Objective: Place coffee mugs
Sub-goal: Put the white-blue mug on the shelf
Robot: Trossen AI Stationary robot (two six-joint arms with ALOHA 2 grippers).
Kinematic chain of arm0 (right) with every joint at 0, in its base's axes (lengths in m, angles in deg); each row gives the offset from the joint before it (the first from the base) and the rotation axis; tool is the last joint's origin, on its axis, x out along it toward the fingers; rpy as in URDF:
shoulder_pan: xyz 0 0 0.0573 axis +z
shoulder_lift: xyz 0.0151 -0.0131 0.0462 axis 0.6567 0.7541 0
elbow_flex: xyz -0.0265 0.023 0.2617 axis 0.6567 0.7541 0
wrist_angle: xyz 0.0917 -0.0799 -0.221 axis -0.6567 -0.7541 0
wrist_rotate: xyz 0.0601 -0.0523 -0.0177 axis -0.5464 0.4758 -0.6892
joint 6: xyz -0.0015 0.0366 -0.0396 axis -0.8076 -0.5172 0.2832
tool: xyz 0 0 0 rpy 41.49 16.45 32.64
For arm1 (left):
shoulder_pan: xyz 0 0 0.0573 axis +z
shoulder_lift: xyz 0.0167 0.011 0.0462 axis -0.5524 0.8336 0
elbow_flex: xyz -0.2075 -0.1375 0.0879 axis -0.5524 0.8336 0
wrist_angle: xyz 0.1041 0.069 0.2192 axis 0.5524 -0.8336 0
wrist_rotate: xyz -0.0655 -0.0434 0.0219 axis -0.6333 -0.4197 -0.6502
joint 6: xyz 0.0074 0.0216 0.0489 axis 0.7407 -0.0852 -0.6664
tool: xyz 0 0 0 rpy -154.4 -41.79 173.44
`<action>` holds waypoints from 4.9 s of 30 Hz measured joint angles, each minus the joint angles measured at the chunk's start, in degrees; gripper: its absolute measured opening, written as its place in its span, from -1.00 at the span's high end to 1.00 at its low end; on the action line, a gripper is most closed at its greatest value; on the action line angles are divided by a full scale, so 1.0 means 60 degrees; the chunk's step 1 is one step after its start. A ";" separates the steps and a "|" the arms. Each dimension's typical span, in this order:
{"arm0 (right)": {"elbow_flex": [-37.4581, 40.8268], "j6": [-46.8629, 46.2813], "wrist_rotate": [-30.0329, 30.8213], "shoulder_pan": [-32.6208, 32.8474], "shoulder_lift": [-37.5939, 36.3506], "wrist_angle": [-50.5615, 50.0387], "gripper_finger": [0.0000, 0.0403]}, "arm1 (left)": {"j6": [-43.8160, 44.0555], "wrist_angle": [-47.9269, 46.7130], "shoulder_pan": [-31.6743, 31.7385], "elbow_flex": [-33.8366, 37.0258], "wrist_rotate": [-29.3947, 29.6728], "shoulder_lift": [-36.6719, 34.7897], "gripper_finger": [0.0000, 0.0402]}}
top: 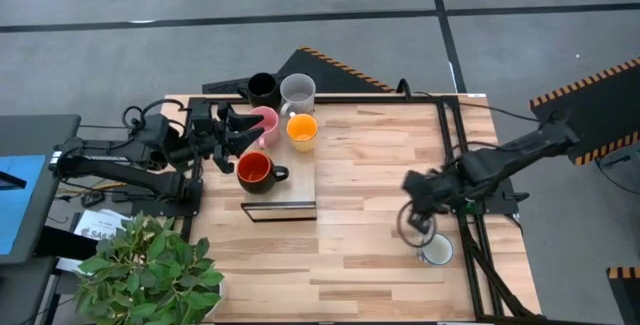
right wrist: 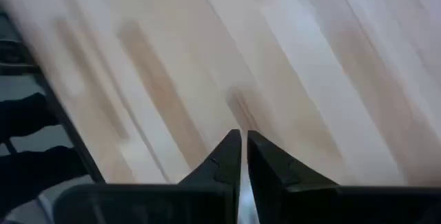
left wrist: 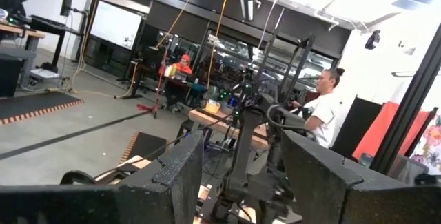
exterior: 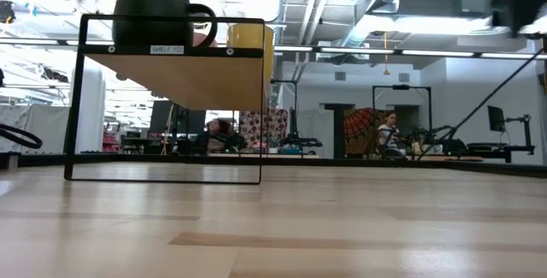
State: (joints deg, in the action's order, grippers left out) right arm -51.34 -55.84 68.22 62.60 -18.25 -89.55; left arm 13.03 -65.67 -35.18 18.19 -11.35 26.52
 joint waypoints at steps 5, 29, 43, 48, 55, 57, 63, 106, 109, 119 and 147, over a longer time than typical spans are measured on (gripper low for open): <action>0.0456 -0.2591 -0.0810 0.0978 -0.1006 -0.1901 0.67 | -0.0176 0.0004 0.0001 0.0000 0.0001 0.0000 0.10; 0.2521 -0.7747 -0.1398 0.4160 -0.0004 -0.0064 -0.27 | -0.0186 0.0000 0.0000 -0.0004 0.0003 0.0004 0.10; 0.1337 -0.5696 -0.1561 0.3006 0.0258 -0.0050 0.83 | -0.0372 0.0000 0.0004 -0.0004 0.0004 0.0004 0.10; -0.0163 -0.3607 -0.0190 0.0899 0.0522 0.0057 0.83 | -0.0372 0.0000 0.0001 -0.0004 0.0004 0.0004 0.10; -0.3861 0.0692 0.0709 -0.1886 0.2401 -0.0031 0.83 | -0.0371 0.0015 0.0000 -0.0004 0.0000 0.0004 0.10; -0.5080 0.1764 0.0902 -0.2446 0.3134 -0.0203 0.83 | -0.0368 0.0015 0.0000 -0.0004 0.0000 0.0004 0.10; -0.8016 0.3752 0.1171 -0.3668 0.5211 -0.1028 0.83 | -0.0368 0.0018 0.0002 -0.0004 0.0000 0.0004 0.10; -0.9981 0.4961 0.1088 -0.3552 0.7677 0.0239 0.20 | -0.0142 0.0076 0.0000 -0.0007 -0.0004 0.0004 0.10; -0.9981 0.4961 0.1073 -0.3552 0.7677 0.0635 0.19 | -0.0142 0.0073 0.0004 -0.0007 -0.0004 0.0004 0.10; -0.9974 0.5568 0.1018 -0.3680 0.7577 0.1755 0.19 | -0.0175 0.0069 0.0004 -0.0007 -0.0001 0.0004 0.10; -0.4655 0.5377 0.1239 -0.2496 0.5473 0.4347 0.86 | -0.0324 0.0067 0.0000 -0.0007 0.0004 0.0000 0.10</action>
State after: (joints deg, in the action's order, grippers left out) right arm -79.27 -23.58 75.65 47.62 14.58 -63.47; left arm 11.09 -65.27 -35.18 18.15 -11.33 26.52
